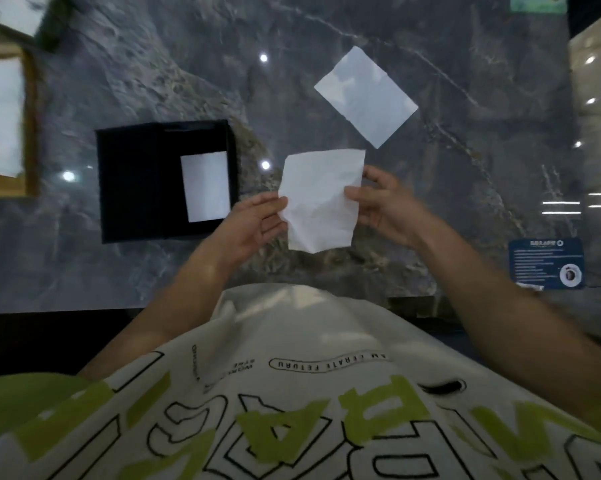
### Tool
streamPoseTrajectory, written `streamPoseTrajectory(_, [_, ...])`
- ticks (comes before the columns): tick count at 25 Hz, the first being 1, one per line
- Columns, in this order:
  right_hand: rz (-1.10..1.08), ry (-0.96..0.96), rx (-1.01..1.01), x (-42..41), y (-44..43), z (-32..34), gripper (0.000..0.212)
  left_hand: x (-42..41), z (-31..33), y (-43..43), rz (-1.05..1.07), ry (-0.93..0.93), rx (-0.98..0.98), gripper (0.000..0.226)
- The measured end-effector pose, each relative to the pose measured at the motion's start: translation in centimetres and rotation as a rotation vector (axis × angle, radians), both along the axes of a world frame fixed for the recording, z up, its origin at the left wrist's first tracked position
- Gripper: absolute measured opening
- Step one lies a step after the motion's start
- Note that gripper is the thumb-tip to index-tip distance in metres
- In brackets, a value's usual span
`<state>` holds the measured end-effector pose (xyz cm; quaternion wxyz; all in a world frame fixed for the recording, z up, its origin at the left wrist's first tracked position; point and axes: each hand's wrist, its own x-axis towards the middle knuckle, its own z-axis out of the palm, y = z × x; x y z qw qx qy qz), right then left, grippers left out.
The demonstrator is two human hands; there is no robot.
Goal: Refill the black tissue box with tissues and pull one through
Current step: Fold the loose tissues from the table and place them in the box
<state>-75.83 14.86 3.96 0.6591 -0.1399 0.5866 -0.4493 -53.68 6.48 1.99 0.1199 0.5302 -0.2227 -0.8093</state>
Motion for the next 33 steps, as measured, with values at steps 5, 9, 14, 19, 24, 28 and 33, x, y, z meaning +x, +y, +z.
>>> streamPoseTrajectory(5, [0.038, 0.123, 0.008, 7.1, -2.1, 0.7, 0.041, 7.5, 1.2, -3.0, 0.016, 0.024, -0.072, 0.01])
streamPoseTrajectory(9, [0.011, 0.115, -0.011, 10.8, -3.3, 1.1, 0.038, 12.2, 1.6, -4.8, -0.042, 0.043, -0.124, 0.01])
streamPoseTrajectory(14, [0.069, 0.135, -0.065, 12.4, -4.7, 2.2, 0.035, 14.8, 2.5, -6.2, -0.099, 0.037, -0.202, 0.014])
streamPoseTrajectory(19, [0.139, 0.156, -0.096, 11.0, -6.2, 2.4, 0.039, 14.2, 2.7, -6.1, -0.12, -0.096, -0.324, 0.019])
streamPoseTrajectory(24, [0.12, 0.148, -0.089, 9.4, -7.1, 2.3, 0.038, 12.9, 3.3, -5.0, -0.045, -0.113, -0.364, 0.024])
streamPoseTrajectory(28, [0.193, 0.095, -0.112, 9.1, -7.8, 2.6, 0.027, 12.8, 3.8, -4.7, -0.013, -0.021, -0.353, 0.033])
streamPoseTrajectory(33, [0.202, 0.044, -0.156, 9.9, -8.4, 3.4, 0.034, 13.1, 4.3, -6.0, -0.062, 0.109, -0.291, 0.032])
